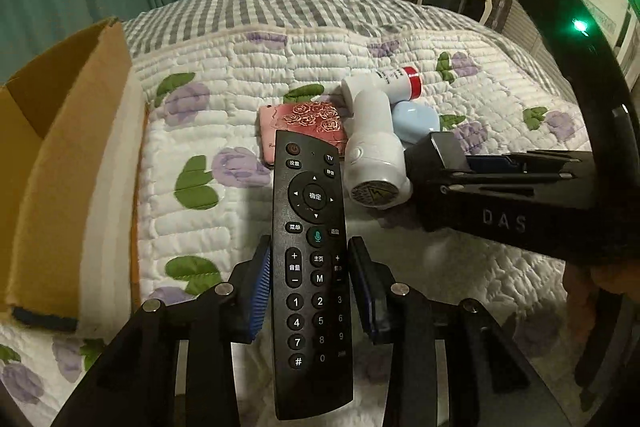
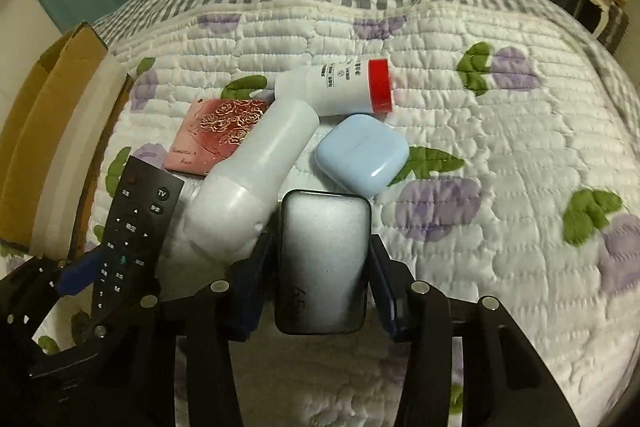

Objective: Organize rigid objects
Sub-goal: 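Lift the remote and the black charger and carry both over the box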

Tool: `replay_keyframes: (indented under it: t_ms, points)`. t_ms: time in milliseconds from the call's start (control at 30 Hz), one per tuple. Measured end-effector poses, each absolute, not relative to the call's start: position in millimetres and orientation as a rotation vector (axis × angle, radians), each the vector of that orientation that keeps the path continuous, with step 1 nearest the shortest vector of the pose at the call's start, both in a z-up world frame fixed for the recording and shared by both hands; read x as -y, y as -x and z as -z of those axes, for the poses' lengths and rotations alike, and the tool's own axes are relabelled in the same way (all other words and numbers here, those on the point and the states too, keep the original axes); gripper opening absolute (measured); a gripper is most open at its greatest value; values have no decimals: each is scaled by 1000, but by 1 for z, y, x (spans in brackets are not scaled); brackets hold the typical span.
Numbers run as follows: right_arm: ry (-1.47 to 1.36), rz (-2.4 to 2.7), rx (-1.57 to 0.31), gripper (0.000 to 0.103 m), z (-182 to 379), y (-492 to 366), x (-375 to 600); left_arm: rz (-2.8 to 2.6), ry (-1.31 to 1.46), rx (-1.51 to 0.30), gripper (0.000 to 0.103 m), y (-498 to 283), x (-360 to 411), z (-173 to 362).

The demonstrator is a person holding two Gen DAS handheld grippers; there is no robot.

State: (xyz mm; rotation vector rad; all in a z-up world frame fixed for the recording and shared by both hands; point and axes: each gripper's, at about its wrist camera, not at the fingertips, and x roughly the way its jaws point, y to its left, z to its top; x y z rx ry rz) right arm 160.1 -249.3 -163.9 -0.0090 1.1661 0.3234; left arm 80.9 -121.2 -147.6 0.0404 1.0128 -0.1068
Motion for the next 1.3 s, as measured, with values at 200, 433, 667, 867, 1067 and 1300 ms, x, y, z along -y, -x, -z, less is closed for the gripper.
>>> replay_keyframes:
  t_ms: [200, 433, 667, 867, 1067, 1300]
  points:
    - [139, -271, -1077, 44, 136, -131, 233, 117, -19, -958, 37, -69, 107, 115]
    - [172, -249, -983, 43, 82, -104, 227, 133, -11, -861, 37, -63, 92, 64]
    - [203, -251, -869, 43, 3, -87, 203, 122, 41, -735, 37, -51, 54, 1]
    - [214, -292, -732, 43, -73, -80, 163, 95, 48, -653, 37, -47, 11, -39]
    - [238, -368, -636, 43, -116, -81, 103, 43, 9, -629, 37, -56, -39, -48]
    - [236, -464, -643, 43, -104, -106, 30, -2, 18, -680, 37, -83, -88, -16]
